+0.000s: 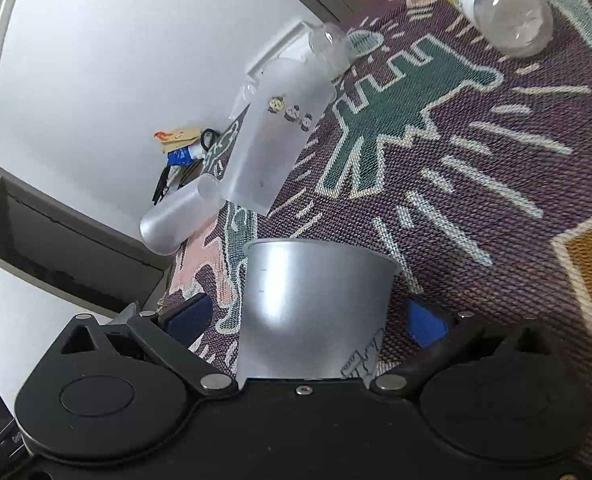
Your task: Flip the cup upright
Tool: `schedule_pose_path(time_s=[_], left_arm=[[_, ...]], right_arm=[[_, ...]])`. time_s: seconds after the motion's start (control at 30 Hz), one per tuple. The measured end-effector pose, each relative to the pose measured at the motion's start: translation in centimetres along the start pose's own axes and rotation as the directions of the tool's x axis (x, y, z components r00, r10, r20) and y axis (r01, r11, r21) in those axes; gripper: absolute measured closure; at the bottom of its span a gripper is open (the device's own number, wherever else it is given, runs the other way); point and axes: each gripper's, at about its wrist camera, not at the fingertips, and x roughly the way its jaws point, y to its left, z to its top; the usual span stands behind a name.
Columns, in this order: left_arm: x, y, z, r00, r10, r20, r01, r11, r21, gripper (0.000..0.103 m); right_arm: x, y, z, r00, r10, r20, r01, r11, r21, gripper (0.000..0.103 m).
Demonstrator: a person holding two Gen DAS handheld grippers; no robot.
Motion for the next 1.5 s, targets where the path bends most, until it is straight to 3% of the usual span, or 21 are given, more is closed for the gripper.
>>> schedule_pose_path(time_s=[0.2, 0.23, 0.27, 0.43, 0.63, 0.8, 1.0, 1.17, 1.43, 1.5], left_arm=[[-0.1, 1.3, 0.2, 1.000, 0.014, 0.007, -0.013, 0.999, -0.034, 0.006], [-0.2, 1.5, 0.2, 1.000, 0.016, 0.008, -0.016, 0.999, -0.043, 0.006], [-0.2, 1.6, 0.2, 1.000, 0.018, 0.009, -0.018, 0.999, -0.050, 0.006], [-0.8, 1.9, 0.0, 1.000, 0.016, 0.014, -0.015, 0.997, -0.071, 0.006], [-2.4, 1.6, -0.5, 0.999, 0.002, 0.043, 0.001, 0.997, -0.071, 0.006], [-4.1, 1.7, -1.1, 0.997, -0.005, 0.079, 0.012, 0.996, -0.085, 0.006], [-6.0, 1.8, -2.2, 0.994, -0.015, 0.111, 0.023, 0.997, -0.079, 0.006], [-7.3, 2.4, -2.9, 0.991, -0.005, 0.136, 0.016, 0.996, -0.084, 0.006], [-8.3, 4.4, -3.8, 0.988, 0.042, 0.146, -0.021, 0.990, -0.140, 0.006], [-8.3, 5.0, -4.1, 0.988, 0.054, 0.146, -0.032, 0.988, -0.149, 0.006]], right_arm=[[1.5, 0.3, 0.5, 0.999, -0.032, -0.033, 0.031, 0.999, -0.013, 0.004], [1.5, 0.4, 0.5, 0.998, -0.048, -0.030, 0.047, 0.999, -0.020, 0.023], [1.6, 0.5, 0.6, 0.997, -0.066, -0.031, 0.065, 0.998, -0.024, 0.028], [0.5, 0.6, 0.3, 0.999, -0.033, -0.018, 0.033, 0.999, -0.036, 0.029], [-4.3, 3.8, -0.9, 0.992, 0.012, 0.122, 0.011, 0.981, -0.191, 0.030], [-8.1, 7.8, -2.9, 0.967, 0.013, 0.255, 0.088, 0.921, -0.379, 0.030], [-10.7, 12.3, -6.3, 0.914, -0.009, 0.407, 0.255, 0.791, -0.555, 0.030], [-11.3, 13.6, -7.9, 0.877, -0.008, 0.480, 0.330, 0.736, -0.591, 0.030], [-10.3, 14.2, -9.1, 0.841, 0.009, 0.541, 0.388, 0.687, -0.614, 0.030], [-9.5, 14.0, -9.5, 0.822, 0.008, 0.570, 0.417, 0.673, -0.611, 0.030]])
